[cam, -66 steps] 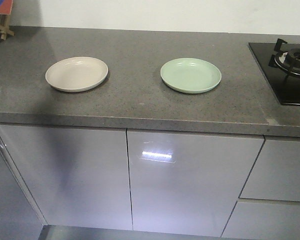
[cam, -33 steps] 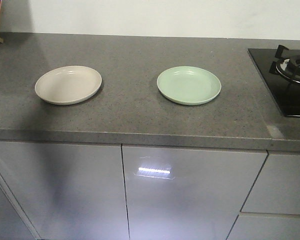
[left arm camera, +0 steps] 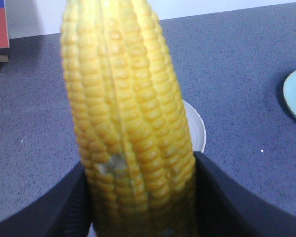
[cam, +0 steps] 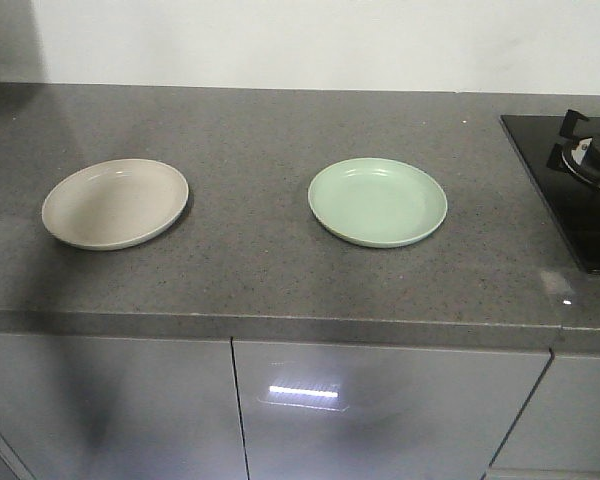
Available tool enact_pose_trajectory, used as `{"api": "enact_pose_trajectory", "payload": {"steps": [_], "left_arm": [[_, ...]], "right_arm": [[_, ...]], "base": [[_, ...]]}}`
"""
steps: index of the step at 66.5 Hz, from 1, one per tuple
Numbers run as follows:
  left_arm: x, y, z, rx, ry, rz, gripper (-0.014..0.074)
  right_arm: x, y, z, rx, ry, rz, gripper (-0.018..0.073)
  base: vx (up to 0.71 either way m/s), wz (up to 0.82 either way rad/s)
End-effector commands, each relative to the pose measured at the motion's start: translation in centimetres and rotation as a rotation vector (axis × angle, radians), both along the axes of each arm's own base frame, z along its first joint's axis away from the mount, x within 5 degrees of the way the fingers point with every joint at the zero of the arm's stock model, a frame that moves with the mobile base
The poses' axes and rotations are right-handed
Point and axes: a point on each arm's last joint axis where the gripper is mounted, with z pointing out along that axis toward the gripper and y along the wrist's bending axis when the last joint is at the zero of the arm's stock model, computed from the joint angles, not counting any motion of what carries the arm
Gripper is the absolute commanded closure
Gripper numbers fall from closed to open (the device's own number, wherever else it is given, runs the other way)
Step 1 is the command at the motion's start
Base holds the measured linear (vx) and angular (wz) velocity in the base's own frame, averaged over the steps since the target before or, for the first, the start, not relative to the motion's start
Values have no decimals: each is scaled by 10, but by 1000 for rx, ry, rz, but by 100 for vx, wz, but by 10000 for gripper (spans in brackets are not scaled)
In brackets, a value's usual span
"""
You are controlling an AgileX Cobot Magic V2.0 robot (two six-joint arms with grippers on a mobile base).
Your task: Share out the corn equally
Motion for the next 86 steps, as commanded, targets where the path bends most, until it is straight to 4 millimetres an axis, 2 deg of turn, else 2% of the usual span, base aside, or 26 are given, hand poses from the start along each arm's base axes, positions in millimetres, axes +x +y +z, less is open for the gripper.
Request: {"api": "enact_pose_trajectory", "payload": {"steps": [1,86], "left_arm": [[-7,0,19,-22,-124,7,579],[-7,0,19,-22,-124,7,579]], "right_arm": [[-3,-2,16,-7,-107,-1,356],[-3,-2,16,-7,-107,-1,356]], "base": [[17,-1],[15,0]]}}
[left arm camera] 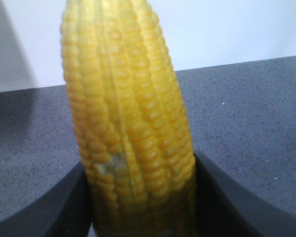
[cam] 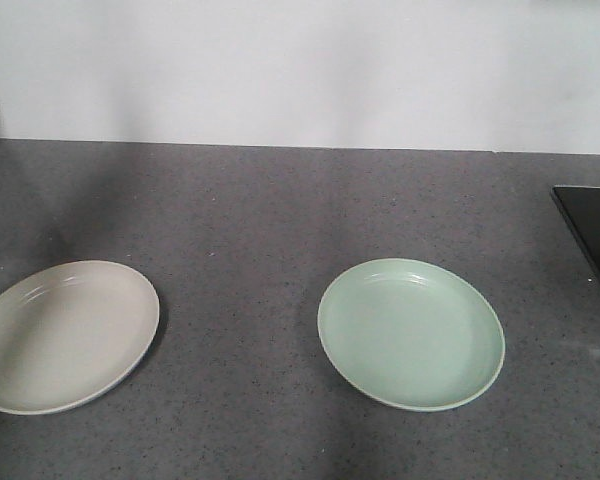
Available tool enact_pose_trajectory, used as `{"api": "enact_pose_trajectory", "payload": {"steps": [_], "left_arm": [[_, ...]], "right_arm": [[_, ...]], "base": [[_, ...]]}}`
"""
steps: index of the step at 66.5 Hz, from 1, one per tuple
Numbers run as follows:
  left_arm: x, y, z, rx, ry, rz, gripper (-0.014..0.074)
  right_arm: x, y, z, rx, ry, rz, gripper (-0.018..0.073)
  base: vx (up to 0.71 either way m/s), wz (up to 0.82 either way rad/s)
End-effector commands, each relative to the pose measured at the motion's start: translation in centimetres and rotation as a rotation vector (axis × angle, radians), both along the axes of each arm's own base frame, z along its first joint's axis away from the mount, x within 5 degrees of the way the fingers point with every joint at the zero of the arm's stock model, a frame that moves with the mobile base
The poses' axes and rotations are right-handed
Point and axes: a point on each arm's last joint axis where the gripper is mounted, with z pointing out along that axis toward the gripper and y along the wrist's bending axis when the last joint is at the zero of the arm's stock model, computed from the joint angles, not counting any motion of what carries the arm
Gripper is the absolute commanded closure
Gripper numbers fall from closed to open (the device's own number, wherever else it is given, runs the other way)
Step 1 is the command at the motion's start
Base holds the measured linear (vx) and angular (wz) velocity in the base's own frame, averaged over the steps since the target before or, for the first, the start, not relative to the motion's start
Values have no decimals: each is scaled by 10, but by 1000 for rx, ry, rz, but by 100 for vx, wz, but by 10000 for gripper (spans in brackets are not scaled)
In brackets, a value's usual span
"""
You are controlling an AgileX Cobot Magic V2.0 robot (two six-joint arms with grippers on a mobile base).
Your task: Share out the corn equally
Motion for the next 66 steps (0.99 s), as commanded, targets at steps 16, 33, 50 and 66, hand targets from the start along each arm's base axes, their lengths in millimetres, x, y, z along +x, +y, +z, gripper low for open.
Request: {"api": "enact_pose_trajectory", "payload": {"steps": [16,33,50,66], "left_arm": [[-7,0,19,-22,-124,7,579],[-7,0,19,-22,-124,7,579],[-7,0,19,-22,-124,7,579],[-7,0,19,-22,-124,7,579]], "right_arm": [[-3,-2,16,-7,-107,-1,356],[-3,-2,16,-7,-107,-1,356],[-3,-2,16,-7,-107,-1,356],[-3,-2,16,-7,-107,-1,356]], "base": [[4,0],[0,0],[0,0],[0,0]]}}
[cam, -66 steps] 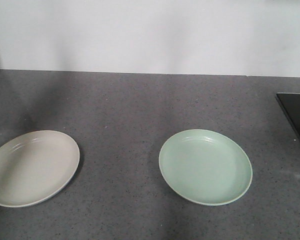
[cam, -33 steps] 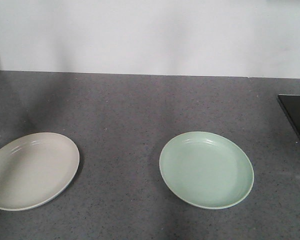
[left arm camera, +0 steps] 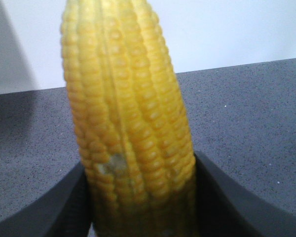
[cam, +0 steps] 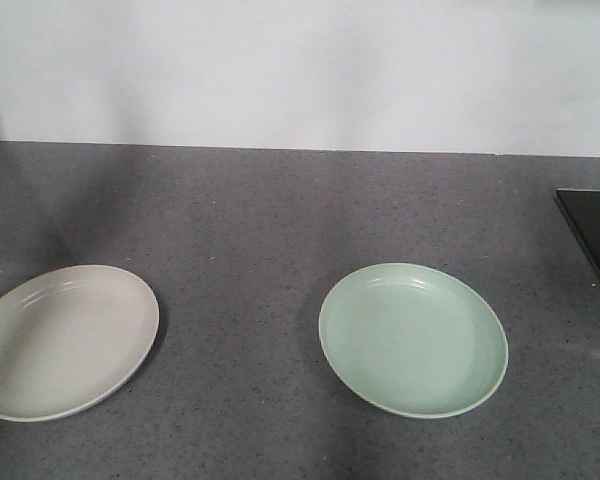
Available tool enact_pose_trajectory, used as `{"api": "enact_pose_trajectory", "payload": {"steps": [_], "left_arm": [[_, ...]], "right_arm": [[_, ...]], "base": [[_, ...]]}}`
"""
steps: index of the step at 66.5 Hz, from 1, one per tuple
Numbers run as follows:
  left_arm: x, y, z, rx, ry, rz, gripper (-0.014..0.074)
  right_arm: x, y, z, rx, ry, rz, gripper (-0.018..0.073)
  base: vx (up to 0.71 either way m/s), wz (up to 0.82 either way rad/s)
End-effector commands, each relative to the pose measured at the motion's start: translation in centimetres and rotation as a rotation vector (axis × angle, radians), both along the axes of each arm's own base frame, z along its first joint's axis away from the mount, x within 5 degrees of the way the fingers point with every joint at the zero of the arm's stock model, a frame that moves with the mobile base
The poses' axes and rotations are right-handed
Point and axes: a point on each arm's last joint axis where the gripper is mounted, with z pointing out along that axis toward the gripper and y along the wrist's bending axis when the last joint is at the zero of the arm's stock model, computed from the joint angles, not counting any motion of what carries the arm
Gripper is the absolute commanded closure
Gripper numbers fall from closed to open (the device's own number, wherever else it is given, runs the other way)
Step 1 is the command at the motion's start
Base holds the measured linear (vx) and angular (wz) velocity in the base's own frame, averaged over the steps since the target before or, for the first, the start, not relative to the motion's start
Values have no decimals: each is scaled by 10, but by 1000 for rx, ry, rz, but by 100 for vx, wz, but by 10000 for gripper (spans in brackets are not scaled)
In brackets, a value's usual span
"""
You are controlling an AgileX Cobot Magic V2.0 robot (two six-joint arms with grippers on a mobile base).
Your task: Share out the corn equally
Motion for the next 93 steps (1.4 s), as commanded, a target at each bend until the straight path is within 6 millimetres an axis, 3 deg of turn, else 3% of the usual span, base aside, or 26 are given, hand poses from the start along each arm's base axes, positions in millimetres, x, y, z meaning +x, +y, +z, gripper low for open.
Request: {"api": "enact_pose_trajectory", "payload": {"steps": [1,72,93], "left_arm": [[-7,0,19,-22,-124,7,579],[-7,0,19,-22,-124,7,577],[-7,0,19,-22,-124,7,577]], "right_arm": [[-3,-2,16,-7,-107,-1,356],[-3,-2,16,-6,-107,-1,356],[1,5,12,68,-81,38,356]], "base": [[0,0],[0,0],[0,0]]}}
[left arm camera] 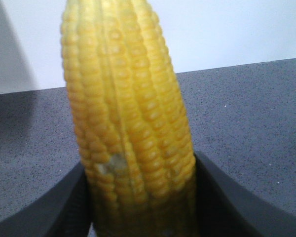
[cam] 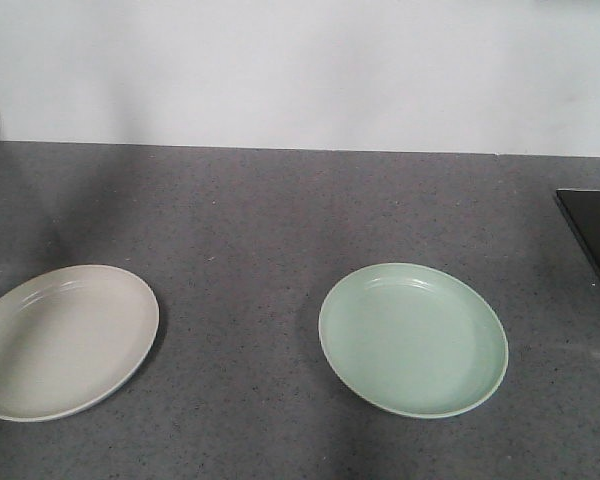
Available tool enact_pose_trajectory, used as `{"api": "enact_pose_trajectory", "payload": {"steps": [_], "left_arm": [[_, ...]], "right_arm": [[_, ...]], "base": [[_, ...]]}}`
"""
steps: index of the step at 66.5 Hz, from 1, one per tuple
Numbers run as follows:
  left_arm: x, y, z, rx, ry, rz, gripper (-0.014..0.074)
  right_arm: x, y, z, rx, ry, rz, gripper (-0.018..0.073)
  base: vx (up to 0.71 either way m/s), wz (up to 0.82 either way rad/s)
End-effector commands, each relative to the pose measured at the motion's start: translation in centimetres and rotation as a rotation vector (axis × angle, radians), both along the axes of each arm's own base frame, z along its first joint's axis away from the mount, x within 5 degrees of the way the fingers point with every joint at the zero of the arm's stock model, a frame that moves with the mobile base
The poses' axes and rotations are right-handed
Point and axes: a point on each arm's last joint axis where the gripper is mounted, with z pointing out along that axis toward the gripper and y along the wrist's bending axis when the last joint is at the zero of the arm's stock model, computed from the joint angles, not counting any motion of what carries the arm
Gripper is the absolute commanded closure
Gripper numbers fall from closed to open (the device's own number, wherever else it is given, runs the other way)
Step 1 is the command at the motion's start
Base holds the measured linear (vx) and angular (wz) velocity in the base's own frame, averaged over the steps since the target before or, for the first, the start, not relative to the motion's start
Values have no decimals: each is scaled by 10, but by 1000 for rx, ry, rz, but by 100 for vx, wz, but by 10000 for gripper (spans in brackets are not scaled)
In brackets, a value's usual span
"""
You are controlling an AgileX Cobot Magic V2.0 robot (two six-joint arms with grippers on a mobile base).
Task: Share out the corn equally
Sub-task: 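Lower the right gripper's corn cob onto the pale green plate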
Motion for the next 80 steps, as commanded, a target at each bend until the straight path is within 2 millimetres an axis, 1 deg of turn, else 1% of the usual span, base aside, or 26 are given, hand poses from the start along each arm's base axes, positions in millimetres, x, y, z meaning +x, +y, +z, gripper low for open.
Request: {"api": "enact_pose_trajectory", "payload": {"steps": [1,12,18,20,31,43,45,48,61,80], "left_arm": [[-7,0,19,-22,-124,7,577],[-7,0,19,-22,-124,7,577],[-7,0,19,-22,-124,7,577],[-7,0,19,-22,-124,7,577],[-7,0,19,-22,-124,7,577],[-7,0,19,-22,-124,7,577],[-7,0,19,-22,-124,7,577],[-7,0,19,-22,-124,7,577],[-7,0,19,-22,-124,7,577],[-7,0,19,-22,-126,7,577]], "right_arm": [[2,3,12,36,-81,30,356],[20,17,-3,70,3,166,356],[38,26,-20,104,94,236,356],[41,27,-23,113,111,249,356],[76,38,-61,170,288,297,356],[99,44,-95,204,437,325,356],[100,44,-97,207,449,329,356],[105,46,-106,218,486,335,354],[114,48,-126,236,573,340,352],[120,50,-142,234,642,356,351]], "base": [[0,0],[0,0],[0,0],[0,0],[0,0],[0,0],[0,0],[0,0],[0,0],[0,0]]}}
